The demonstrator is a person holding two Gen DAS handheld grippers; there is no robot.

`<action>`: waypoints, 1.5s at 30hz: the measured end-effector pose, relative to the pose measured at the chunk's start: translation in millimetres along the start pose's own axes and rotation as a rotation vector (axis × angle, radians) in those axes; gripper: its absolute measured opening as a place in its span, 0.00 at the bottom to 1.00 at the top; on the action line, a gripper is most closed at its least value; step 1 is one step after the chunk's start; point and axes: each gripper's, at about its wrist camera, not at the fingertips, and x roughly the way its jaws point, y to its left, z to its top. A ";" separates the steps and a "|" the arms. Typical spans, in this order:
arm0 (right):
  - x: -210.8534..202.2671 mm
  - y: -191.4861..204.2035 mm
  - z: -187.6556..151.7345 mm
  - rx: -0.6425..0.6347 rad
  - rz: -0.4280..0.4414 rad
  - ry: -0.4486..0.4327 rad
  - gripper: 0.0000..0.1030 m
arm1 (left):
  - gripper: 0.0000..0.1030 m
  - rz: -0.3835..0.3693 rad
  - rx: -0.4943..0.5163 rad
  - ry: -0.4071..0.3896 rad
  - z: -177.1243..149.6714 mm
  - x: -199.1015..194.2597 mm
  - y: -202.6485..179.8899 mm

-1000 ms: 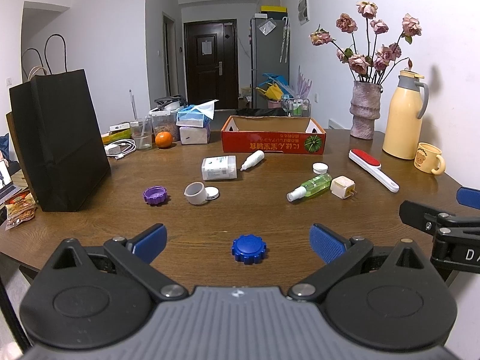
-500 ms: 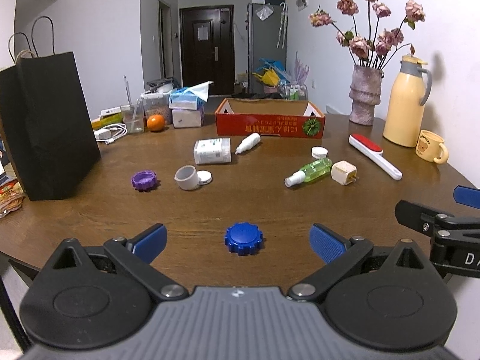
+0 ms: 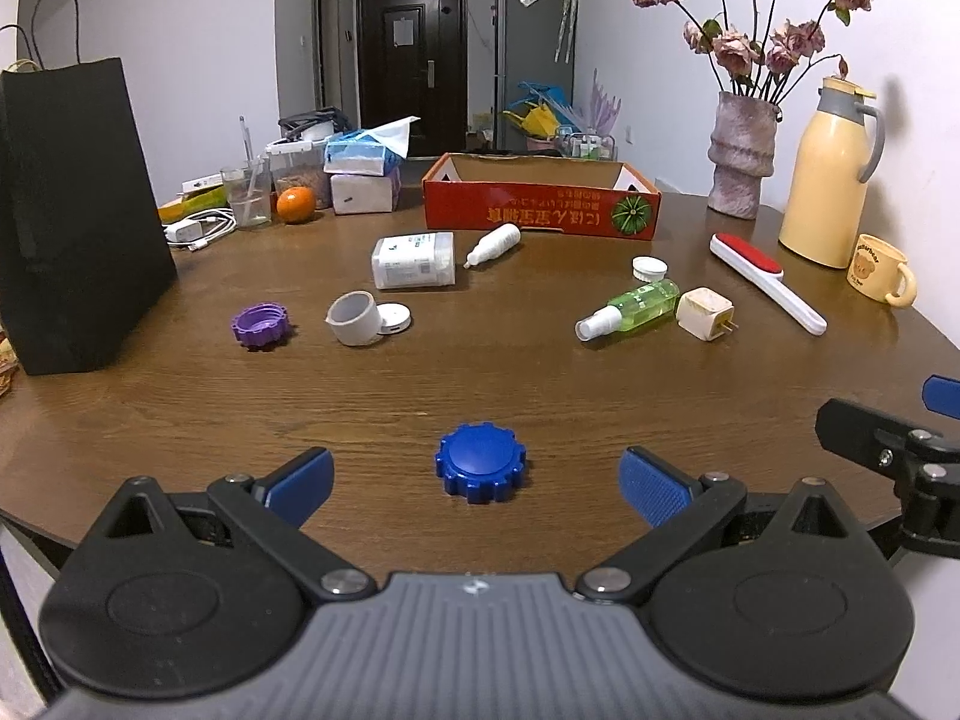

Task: Organize rigid objects
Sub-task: 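Lower the left tool onto the blue cap and close its fingers, then lift the blue cap with the left tool while the right tool grasps the white plug adapter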

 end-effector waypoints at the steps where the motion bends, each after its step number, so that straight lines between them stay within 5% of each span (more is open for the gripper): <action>1: 2.3 -1.4 -0.4 0.003 -0.001 0.003 1.00 | 1.00 -0.002 -0.001 0.002 -0.2 3.3 -0.1; 20: 59.5 -24.3 -9.0 0.042 -0.008 0.091 0.99 | 0.98 0.016 0.018 0.083 -3.4 80.8 -6.2; 31: 85.4 -27.1 -7.6 0.044 0.000 0.124 0.97 | 0.51 -0.022 0.025 0.122 -7.0 103.2 -5.9; 45: 102.0 -30.3 -3.8 0.040 -0.002 0.140 0.96 | 0.51 -0.050 0.026 0.113 0.9 112.1 -5.5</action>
